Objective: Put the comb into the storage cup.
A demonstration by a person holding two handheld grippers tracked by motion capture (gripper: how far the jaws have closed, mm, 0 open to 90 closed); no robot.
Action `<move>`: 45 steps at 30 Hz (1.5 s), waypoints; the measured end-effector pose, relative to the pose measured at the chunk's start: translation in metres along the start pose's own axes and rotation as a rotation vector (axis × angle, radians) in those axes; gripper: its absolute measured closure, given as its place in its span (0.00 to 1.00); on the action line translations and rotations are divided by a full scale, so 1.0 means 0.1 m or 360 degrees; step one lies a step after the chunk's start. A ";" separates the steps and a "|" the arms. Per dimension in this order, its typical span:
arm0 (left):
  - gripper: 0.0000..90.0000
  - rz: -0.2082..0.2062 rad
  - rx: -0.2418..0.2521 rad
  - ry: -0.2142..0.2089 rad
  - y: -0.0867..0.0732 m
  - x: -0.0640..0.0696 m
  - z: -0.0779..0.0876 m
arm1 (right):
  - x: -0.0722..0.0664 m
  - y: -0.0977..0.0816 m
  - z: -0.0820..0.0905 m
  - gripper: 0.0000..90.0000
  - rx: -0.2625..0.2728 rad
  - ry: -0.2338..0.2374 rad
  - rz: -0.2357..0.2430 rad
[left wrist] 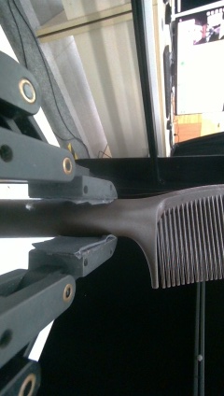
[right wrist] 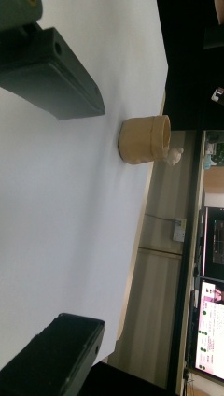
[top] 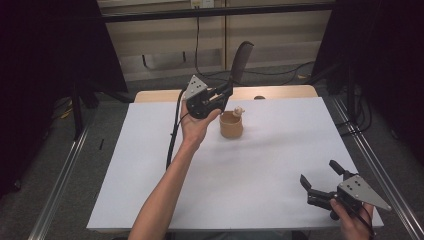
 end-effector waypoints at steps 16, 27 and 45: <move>0.81 0.0012 -0.0048 0.0011 -0.16 -0.11 -0.18 | 0.00 0.00 0.01 0.00 -0.0005 0.0003 -0.0006; 0.81 0.0032 -0.0060 0.0020 -0.29 -0.15 -0.26 | 0.00 0.00 0.01 0.00 -0.0004 0.0002 -0.0005; 0.81 -0.0011 -0.0133 -0.0013 -0.58 -0.19 -0.33 | 0.01 0.00 0.02 0.00 0.0000 -0.0002 -0.0008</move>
Point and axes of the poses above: each handheld gripper's, and its own axes: z roughly backward along the jaws, y roughly out of its top, x roughly to its right, the point moved 2 cm from there along -z, roughly forward along the jaws, and after that the axes turned 10 degrees about x, right-handed, at the moved point
